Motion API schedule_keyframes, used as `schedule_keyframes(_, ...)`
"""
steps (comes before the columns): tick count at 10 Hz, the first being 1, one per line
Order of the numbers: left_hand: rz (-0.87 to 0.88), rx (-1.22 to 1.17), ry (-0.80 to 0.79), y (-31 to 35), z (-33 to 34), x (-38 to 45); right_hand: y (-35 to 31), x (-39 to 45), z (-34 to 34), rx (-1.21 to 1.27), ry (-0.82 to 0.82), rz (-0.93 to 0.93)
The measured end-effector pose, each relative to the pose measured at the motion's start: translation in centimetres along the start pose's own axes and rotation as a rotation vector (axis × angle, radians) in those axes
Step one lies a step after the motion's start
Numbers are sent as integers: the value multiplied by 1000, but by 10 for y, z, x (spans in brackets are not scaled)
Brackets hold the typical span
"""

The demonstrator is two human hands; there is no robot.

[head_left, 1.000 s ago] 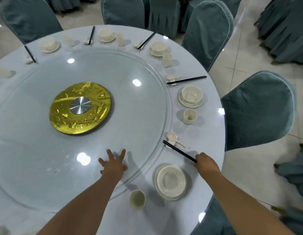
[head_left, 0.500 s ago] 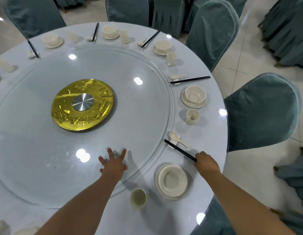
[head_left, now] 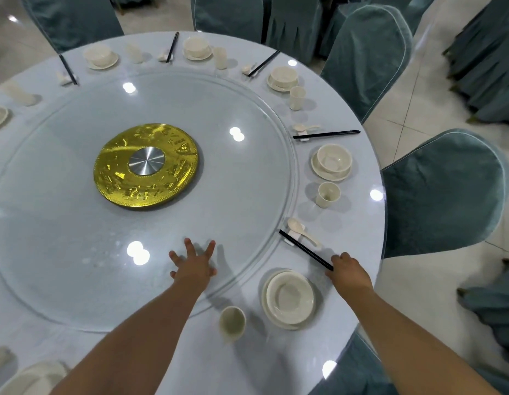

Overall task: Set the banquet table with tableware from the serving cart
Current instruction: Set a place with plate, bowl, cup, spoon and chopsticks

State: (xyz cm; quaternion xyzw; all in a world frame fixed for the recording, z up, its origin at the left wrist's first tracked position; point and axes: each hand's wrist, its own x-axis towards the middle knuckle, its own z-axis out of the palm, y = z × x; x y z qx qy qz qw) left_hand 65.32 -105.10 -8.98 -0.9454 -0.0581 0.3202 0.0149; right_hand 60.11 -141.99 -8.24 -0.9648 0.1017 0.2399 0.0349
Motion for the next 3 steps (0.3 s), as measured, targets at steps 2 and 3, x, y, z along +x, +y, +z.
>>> schedule_keyframes(2, 49, -34, -62, -7, -20, -14, -17, -21, -16, 6, 11, -17)
schedule_keyframes(3, 198, 80, 3, -23, -18, -26, -31, -34, -20, 4, 8, -41)
